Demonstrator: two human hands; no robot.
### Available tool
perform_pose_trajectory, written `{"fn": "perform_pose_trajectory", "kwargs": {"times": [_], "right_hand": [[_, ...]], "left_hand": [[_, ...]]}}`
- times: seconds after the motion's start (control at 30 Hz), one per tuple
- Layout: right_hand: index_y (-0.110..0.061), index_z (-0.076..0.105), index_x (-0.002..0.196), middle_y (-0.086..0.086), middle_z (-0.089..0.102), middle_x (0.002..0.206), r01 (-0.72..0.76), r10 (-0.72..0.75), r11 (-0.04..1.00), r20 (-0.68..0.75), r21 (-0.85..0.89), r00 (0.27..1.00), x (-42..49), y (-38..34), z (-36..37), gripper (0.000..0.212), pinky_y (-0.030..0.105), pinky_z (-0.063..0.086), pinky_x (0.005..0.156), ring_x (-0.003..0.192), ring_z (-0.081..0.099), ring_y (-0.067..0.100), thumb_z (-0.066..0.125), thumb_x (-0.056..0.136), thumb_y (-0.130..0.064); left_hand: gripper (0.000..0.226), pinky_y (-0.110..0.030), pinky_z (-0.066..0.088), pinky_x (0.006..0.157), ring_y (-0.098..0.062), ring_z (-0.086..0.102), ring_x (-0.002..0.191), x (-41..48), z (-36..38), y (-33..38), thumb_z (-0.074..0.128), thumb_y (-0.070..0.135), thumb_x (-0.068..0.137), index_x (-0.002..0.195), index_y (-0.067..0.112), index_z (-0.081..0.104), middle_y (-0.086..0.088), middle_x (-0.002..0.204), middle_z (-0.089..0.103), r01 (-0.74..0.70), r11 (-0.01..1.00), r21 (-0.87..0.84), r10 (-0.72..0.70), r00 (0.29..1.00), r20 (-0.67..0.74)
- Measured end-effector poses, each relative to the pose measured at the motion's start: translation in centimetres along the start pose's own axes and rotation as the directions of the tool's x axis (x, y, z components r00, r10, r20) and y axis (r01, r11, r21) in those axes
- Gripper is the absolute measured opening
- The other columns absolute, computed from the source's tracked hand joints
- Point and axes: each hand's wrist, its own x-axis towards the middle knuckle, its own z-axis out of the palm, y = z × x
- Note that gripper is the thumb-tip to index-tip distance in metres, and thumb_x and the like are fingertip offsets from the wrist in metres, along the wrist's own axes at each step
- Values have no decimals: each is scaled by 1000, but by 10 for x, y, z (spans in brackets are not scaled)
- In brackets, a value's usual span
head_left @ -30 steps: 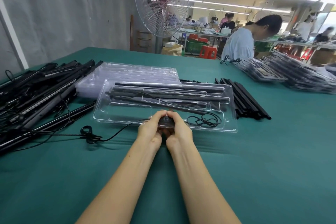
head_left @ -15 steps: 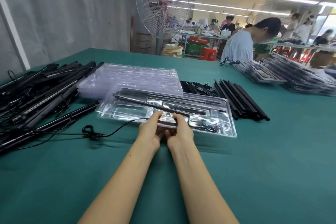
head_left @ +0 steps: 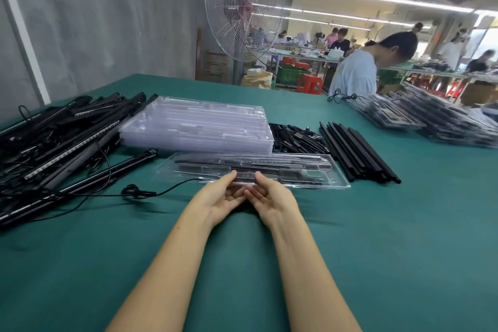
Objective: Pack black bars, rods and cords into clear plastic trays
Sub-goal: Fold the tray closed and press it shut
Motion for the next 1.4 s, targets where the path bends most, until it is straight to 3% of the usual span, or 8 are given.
{"fn": "perform_pose_trajectory", "kwargs": {"times": [0.3, 0.43, 0.53, 0.67, 0.9, 1.13, 1.33, 1.4], "right_hand": [[-4, 54, 75, 10, 49, 73, -29, 31, 999, -72, 33, 997, 0, -19, -14, 14, 23, 52, 45, 65, 51, 20, 59, 89, -5], [-4, 53, 76, 9, 48, 74, 0, 8, 994, -82, 105, 997, -1, -33, -26, 15, 20, 52, 42, 66, 52, 18, 60, 89, -9], [-5, 54, 77, 8, 48, 76, 17, -10, 993, -61, 117, 998, -2, -42, -33, 14, 19, 51, 43, 66, 52, 17, 59, 89, -10], [-5, 55, 75, 7, 47, 75, 25, -27, 996, 17, 85, 999, -3, -50, -38, 15, 19, 52, 46, 65, 51, 17, 60, 88, -10], [-4, 56, 71, 7, 51, 65, 26, -26, 1000, 45, 1, 999, -5, -50, -39, 18, 20, 52, 45, 62, 53, 17, 61, 88, -10], [-3, 56, 74, 9, 48, 71, 48, -48, 997, 4, 63, 999, 2, -50, -48, 16, 21, 53, 45, 64, 52, 18, 61, 88, -8], [-2, 61, 76, 9, 51, 66, 25, -12, 988, 81, -153, 997, 2, -47, -47, 11, 22, 53, 46, 60, 54, 19, 62, 86, -7], [-3, 60, 74, 7, 48, 64, 36, -23, 976, 62, -215, 998, 3, -50, -49, 13, 21, 52, 45, 58, 52, 18, 60, 87, -8]], "left_hand": [[94, -42, 59, 64, -38, 69, 87, -7, -42, 39, 39, 74, 79, 116, -12, 47, -30, 105, 66, 248, 946, 211, -280, 950, 139], [79, -25, 56, 52, -20, 71, 70, -17, -68, 65, 53, 64, 65, 109, -1, 60, -13, 88, 73, 107, 877, 469, -151, 987, 57], [58, -13, 41, 34, -5, 53, 41, -21, -90, 85, 53, 57, 70, 97, 6, 61, 0, 57, 60, -16, 914, 405, 23, 1000, -13], [22, -9, 25, 29, 1, 34, 31, -20, -101, 95, 59, 31, 88, 77, 17, 48, 6, 50, 44, -215, 920, 328, 272, 952, -139], [19, -11, 37, 34, 1, 48, 36, -20, -86, 97, 55, 18, 94, 77, 10, 56, 10, 43, 55, -478, 855, 202, 513, 837, -191], [21, -13, 43, 38, 0, 52, 38, -26, -82, 103, 54, 20, 95, 76, 12, 57, 10, 45, 58, -500, 831, 244, 542, 827, -150], [28, -15, 48, 40, -2, 56, 36, -20, -87, 91, 43, 11, 100, 73, 4, 49, 2, 40, 58, -444, 896, -18, 417, 854, -311], [30, -18, 48, 38, -7, 60, 38, -24, -90, 92, 40, 14, 101, 76, 0, 47, -5, 44, 62, -372, 927, 50, 369, 879, -301]]}}
